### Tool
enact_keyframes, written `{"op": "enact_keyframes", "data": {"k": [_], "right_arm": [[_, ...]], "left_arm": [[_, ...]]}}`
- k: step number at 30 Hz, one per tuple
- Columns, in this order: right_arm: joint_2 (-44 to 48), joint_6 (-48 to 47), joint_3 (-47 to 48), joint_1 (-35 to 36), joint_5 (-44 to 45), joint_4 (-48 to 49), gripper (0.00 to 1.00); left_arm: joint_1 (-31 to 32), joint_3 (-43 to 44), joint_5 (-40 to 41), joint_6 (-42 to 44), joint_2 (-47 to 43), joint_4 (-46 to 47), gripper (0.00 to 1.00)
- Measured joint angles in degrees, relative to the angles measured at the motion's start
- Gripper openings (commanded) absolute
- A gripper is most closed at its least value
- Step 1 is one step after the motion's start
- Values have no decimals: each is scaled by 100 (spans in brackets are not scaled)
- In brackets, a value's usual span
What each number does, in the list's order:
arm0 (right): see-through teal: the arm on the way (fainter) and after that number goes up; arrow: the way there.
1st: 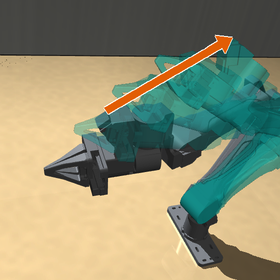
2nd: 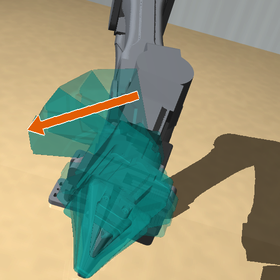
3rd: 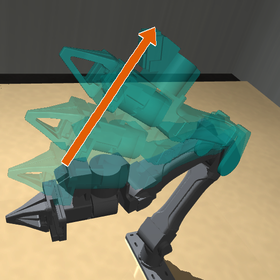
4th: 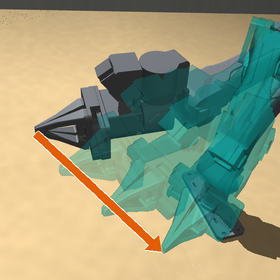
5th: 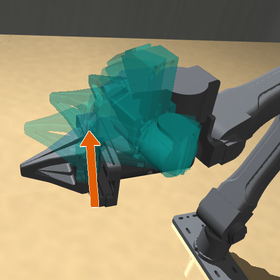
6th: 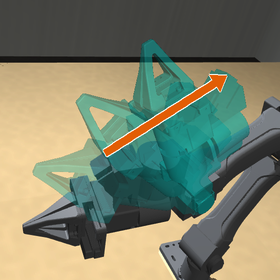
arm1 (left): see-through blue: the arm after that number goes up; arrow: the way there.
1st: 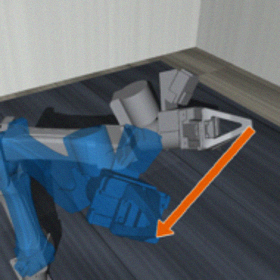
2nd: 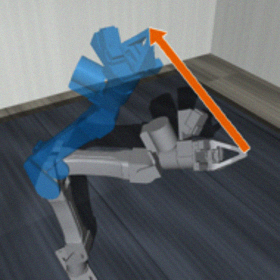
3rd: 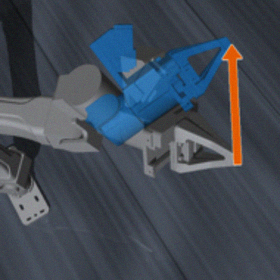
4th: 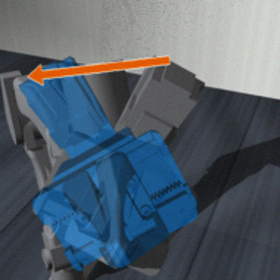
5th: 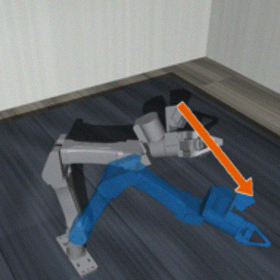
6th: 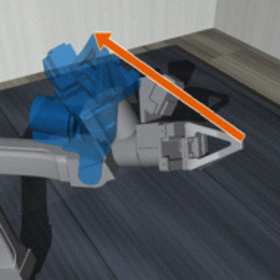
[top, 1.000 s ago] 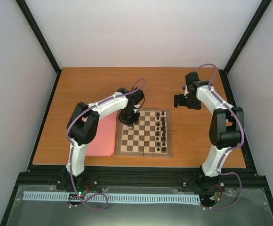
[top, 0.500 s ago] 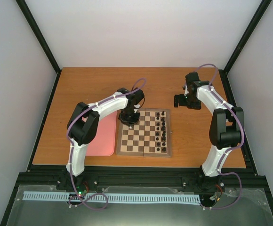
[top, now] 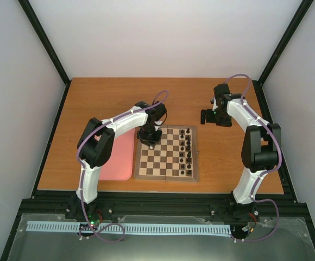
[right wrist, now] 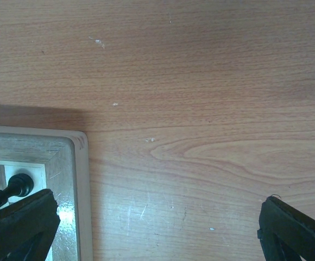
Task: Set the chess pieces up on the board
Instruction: Place the chess piece on the chessboard.
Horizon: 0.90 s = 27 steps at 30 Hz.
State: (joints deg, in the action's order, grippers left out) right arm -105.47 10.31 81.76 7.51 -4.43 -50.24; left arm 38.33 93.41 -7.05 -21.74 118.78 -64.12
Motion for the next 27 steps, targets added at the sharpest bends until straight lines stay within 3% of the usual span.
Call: {"op": "enact_keyframes", "data": {"k": [15, 24, 27], "right_arm": [[0, 0, -33, -4, -59, 35, 100], [0, 0, -50, -4, -96, 55, 100], [0, 0, -52, -4, -105, 59, 100]], "left_arm": [[0, -61, 76, 11, -81, -44, 23], [0, -133, 269, 15, -518, -212, 29], [0, -131, 337, 13, -640, -278, 36]]}}
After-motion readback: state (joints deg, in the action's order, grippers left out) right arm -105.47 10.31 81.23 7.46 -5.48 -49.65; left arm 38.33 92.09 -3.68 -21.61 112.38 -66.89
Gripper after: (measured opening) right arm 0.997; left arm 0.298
